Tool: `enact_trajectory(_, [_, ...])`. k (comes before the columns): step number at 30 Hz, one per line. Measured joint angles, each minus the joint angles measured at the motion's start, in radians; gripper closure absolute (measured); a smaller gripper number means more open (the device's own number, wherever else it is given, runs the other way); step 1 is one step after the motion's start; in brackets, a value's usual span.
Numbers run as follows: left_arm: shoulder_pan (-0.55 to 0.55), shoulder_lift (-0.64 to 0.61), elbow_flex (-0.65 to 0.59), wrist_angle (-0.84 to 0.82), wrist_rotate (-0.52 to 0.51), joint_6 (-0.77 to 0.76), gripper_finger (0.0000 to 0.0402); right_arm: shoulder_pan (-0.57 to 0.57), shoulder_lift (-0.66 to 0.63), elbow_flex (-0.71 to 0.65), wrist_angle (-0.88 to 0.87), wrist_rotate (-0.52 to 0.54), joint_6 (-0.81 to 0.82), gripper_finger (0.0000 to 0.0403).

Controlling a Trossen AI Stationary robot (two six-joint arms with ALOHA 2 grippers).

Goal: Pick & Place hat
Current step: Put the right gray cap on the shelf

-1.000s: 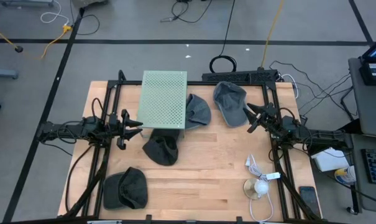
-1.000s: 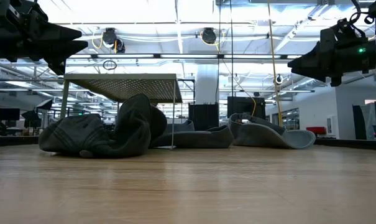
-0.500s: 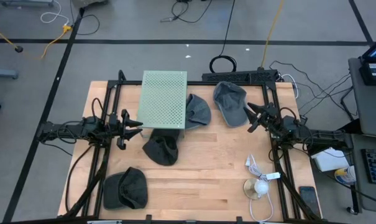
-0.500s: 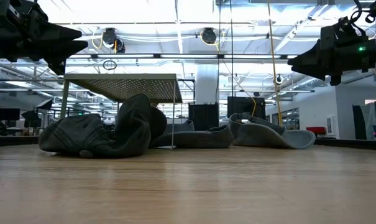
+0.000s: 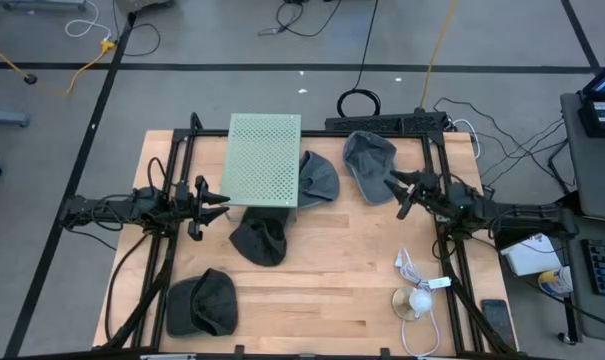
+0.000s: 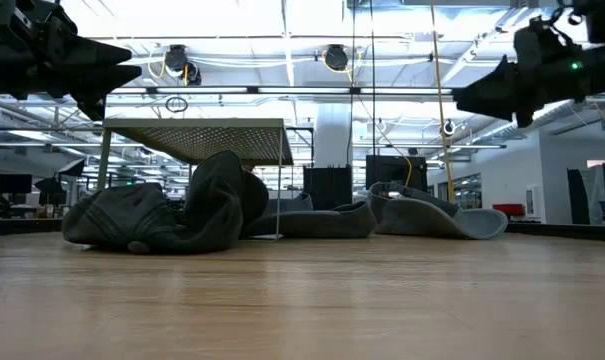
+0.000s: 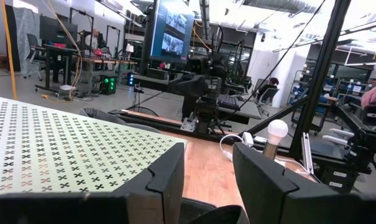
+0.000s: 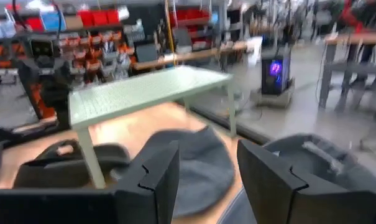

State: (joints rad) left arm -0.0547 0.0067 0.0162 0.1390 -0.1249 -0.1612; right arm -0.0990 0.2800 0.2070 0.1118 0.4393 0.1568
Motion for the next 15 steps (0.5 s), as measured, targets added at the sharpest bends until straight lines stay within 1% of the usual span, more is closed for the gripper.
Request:
enact_trajectory(5, [0.0, 0.0, 0.0, 0.0, 0.0, 0.0, 0.0261, 0.0, 0.113, 0.127, -0.138, -0.002, 0.108, 0.025])
enact_trajectory(10, [0.0, 0.0, 0.0, 0.0, 0.0, 0.0, 0.0261, 0.0, 0.233, 0.276, -0.306, 0.0, 0.12, 0.025])
enact_trajectory(15, [0.0, 0.0, 0.0, 0.0, 0.0, 0.0, 0.0261, 0.0, 0.368, 0.461, -0.487, 0.004, 0.153, 0.025])
